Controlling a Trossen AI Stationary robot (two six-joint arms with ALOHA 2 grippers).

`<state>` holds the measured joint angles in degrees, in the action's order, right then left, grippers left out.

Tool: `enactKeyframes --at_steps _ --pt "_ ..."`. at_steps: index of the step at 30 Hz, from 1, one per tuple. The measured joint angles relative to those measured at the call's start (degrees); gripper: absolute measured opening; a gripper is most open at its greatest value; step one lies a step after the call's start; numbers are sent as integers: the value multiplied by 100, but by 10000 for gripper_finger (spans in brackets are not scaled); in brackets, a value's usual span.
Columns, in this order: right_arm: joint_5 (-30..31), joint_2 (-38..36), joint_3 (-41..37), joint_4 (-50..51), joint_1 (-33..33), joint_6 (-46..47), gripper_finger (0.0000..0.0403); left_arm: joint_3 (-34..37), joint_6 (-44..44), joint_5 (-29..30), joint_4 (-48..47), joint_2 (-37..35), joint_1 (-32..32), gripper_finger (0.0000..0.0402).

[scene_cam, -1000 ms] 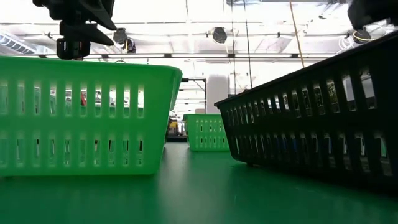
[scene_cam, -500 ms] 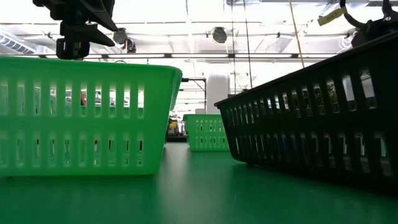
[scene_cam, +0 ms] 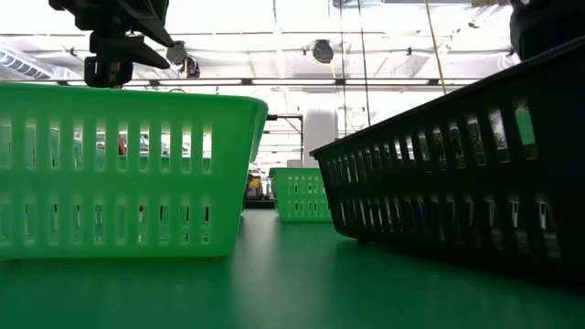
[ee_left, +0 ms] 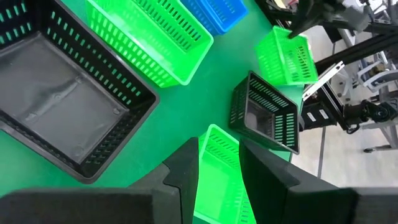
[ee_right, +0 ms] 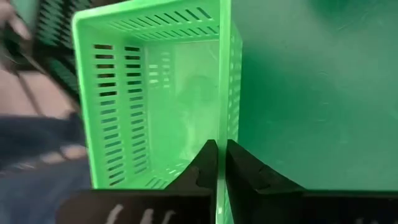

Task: Stack baskets by color
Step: Stack the bottom right green bin on the top green bin

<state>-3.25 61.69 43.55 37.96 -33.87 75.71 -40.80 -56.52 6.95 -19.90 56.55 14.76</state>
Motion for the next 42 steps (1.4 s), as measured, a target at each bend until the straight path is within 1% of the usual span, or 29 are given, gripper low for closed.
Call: enactKeyframes --at_steps 4,7,9,14,16,18,20,22,27,33,35,38,42 --pt "11 -477 2 -2 180 371 4 0 30 54 2 0 0 115" --pt "17 -752 2 -35 450 716 4 0 32 64 2 1 0 115" --pt "51 -876 2 -278 689 855 3 0 31 68 2 2 0 115" --pt "180 -946 9 -1291 1332 812 3 0 23 71 2 2 0 115" --pt "197 -864 34 -1631 1590 796 2 0 23 71 2 2 0 115" --pt "202 -701 201 -1656 1817 775 2 0 5 72 2 2 0 115" --pt "390 -512 396 -1639 2016 878 2 0 -15 74 2 2 0 115" --pt "615 -308 620 -1670 2187 716 2 0 -19 80 2 2 0 115" --pt "669 245 992 -1820 2695 240 2 0 -66 84 2 2 0 115" --pt "619 699 1008 -3041 3144 -166 2 0 -41 85 213 2 51 115" --pt "643 822 1010 -3372 3298 -30 2 0 110 86 501 24 133 115" --pt "401 963 1010 -3640 3556 172 3 -44 354 78 887 176 212 115" --pt "133 1127 1010 -3535 3732 471 3 -687 929 37 698 762 292 115"
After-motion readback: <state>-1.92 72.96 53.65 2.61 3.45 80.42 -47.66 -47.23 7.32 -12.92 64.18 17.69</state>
